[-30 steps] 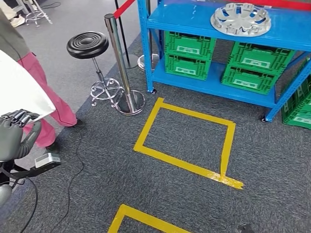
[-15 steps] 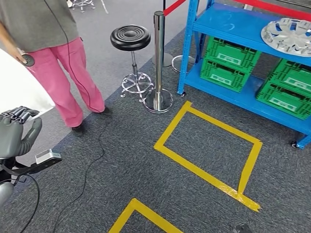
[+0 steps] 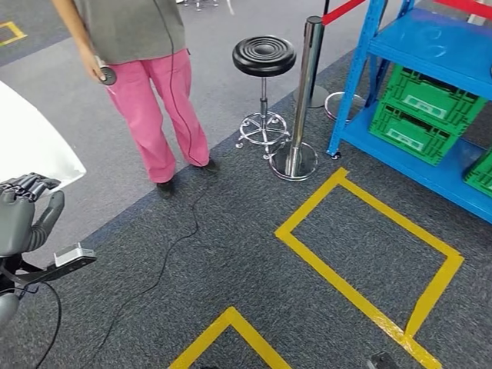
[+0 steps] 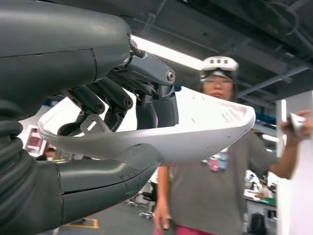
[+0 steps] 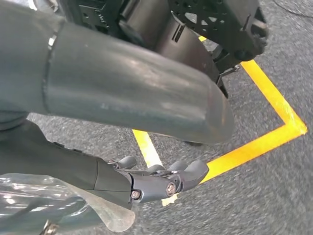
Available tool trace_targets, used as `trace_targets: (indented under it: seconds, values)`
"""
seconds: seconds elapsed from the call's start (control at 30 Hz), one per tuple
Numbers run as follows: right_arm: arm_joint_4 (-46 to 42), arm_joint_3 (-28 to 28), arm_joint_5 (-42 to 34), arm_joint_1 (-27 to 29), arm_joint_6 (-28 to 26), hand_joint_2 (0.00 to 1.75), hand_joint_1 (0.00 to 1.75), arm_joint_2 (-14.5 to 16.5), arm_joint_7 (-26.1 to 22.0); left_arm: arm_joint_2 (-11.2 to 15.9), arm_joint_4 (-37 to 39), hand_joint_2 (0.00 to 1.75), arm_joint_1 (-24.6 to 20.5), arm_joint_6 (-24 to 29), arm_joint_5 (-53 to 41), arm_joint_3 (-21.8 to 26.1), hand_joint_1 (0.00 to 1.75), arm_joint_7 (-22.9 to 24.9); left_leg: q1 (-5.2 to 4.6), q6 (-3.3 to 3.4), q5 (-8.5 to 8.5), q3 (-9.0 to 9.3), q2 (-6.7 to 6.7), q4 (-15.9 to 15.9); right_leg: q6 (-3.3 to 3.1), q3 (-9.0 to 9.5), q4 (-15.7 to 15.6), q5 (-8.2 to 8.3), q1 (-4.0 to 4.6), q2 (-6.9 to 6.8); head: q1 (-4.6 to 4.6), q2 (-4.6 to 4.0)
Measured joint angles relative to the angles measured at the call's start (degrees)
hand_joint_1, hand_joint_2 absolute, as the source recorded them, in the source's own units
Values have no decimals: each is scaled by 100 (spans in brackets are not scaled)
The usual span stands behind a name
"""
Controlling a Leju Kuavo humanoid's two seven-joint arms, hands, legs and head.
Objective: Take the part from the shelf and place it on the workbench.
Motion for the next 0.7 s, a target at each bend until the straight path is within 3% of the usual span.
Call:
trace_targets:
  seconds: [0.07, 0.1, 0.13, 0.2, 0.23, 0.3, 0.33, 0.4, 0.43, 0.47, 0.5, 0.57, 0.63, 0.7]
  values:
    - [25, 100, -68, -112, 0, 0, 0, 10, -7, 3, 2, 175, 1, 38, 7, 11, 175, -53, -39, 36, 259, 369, 285, -722, 55, 46, -1, -38, 18, -143, -1, 0]
    - [37, 146, -92, -160, 0, 0, 0, 15, -11, 3, 4, 175, 7, 56, 9, 20, 175, -77, -67, 77, 300, 462, 381, -926, 88, 64, -3, -54, 36, -207, -3, 0]
    - [50, 188, -104, -196, 0, 0, 0, 19, -14, 2, 7, 175, 21, 71, 9, 30, 175, -95, -95, 123, 278, 477, 418, -989, 121, 81, -15, -67, 53, -273, -4, 0]
    - [69, 239, -74, -236, 0, 0, 0, 25, -7, 1, 11, 175, 55, 83, -8, 56, 175, -120, -97, 220, 290, 459, 265, -1013, 194, 122, -48, -94, 60, -398, -3, 0]
    - [75, 250, -38, -243, 0, 0, 0, 26, 4, -1, 12, 175, 65, 85, -23, 73, 175, -127, -86, 261, 299, 472, 192, -1034, 226, 127, -24, -141, 51, -348, 4, 0]
    - [80, 257, 46, -240, 0, 0, 0, 29, 46, -11, 12, 175, 55, 87, -54, 99, 175, -131, -65, 340, 323, 499, 51, -1079, 253, -30, 343, -384, 39, -34, 27, 0]
    - [84, 259, 85, -226, 0, 0, 0, 29, 77, -25, 13, 175, 51, 87, -62, 104, 175, -127, -71, 366, 324, 499, -15, -1080, 243, -204, 707, -560, 44, 163, 37, 0]
    - [95, 254, 148, -169, -1, 0, 0, 30, 140, -56, 15, 175, 60, 85, -75, 103, 175, -110, -94, 400, 322, 494, -177, -1077, 217, -614, 1443, -808, 65, 333, 42, 0]
    - [101, 244, 170, -135, -1, 0, 0, 30, 161, -73, 16, 175, 70, 85, -80, 102, 175, -103, -108, 406, 320, 497, -266, -1075, 201, -731, 1592, -785, 75, 358, 42, 0]
    - [105, 231, 185, -106, -1, 0, 0, 30, 171, -86, 17, 175, 76, 85, -84, 102, 175, -98, -121, 408, 318, 505, -354, -1073, 180, -740, 1512, -646, 82, 377, 42, 0]
    - [107, 211, 196, -82, -1, 0, 0, 29, 174, -95, 17, 175, 78, 86, -86, 101, 175, -96, -130, 410, 316, 517, -438, -1070, 153, -643, 1220, -419, 88, 418, 42, 0]
    - [106, 165, 228, -34, -1, 0, 0, 29, 172, -111, 18, 175, 72, 83, -92, 96, 175, -79, -140, 399, 305, 516, -591, -1049, 85, -339, 445, -12, 76, 712, 39, 0]
    - [103, 109, 295, 29, -2, 0, 0, 28, 197, -129, 18, 175, 59, 71, -104, 85, 175, -43, -119, 351, 311, 462, -745, -1027, 58, -149, 42, 94, 68, 944, 36, 0]
    - [99, 45, 361, 91, -2, 0, 0, 29, 238, -133, 18, 175, 57, 60, -105, 76, 175, -13, -88, 280, 335, 410, -894, -1027, 50, -97, -12, 76, 75, 855, 34, 0]
